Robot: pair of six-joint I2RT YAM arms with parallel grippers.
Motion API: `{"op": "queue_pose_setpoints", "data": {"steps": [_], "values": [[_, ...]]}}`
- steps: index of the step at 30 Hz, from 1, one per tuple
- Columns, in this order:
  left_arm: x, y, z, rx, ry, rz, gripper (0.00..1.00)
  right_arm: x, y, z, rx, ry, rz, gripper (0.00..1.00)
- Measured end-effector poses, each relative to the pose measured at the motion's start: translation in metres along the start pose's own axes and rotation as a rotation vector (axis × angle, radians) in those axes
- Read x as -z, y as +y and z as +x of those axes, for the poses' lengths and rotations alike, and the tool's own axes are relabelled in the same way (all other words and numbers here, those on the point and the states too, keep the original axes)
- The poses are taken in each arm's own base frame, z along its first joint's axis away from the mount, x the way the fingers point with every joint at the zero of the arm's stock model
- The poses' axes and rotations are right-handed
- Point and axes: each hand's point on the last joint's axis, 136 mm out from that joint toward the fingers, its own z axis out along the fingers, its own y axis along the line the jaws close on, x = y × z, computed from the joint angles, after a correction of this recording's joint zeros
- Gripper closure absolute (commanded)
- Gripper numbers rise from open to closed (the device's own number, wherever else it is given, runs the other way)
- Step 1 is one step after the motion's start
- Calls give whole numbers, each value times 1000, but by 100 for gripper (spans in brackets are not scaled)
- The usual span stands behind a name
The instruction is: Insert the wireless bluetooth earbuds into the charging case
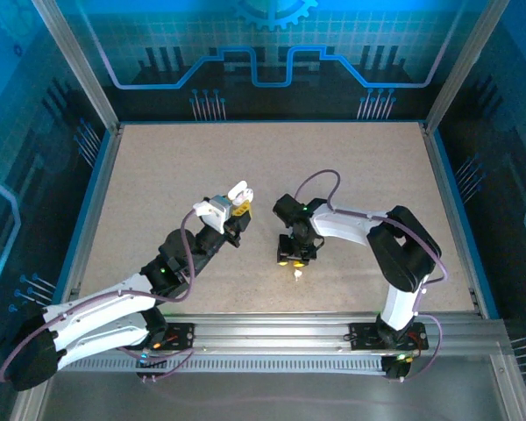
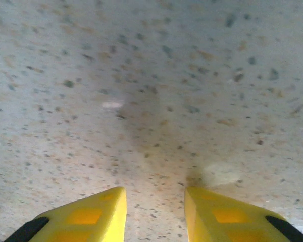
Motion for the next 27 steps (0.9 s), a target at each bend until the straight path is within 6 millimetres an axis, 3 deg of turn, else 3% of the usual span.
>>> {"op": "queue_pose_setpoints", "data": {"steps": [11,18,27], "values": [[0,0,-1,0,-1,0,71,21,-30,10,-30,-39,171,57],[0,-1,0,0,-1,8,71,14,-24,22,-27,-22,187,58],[2,-1,2,-1,3,8,71,2,-25,21,-53,-7,199,61]]}}
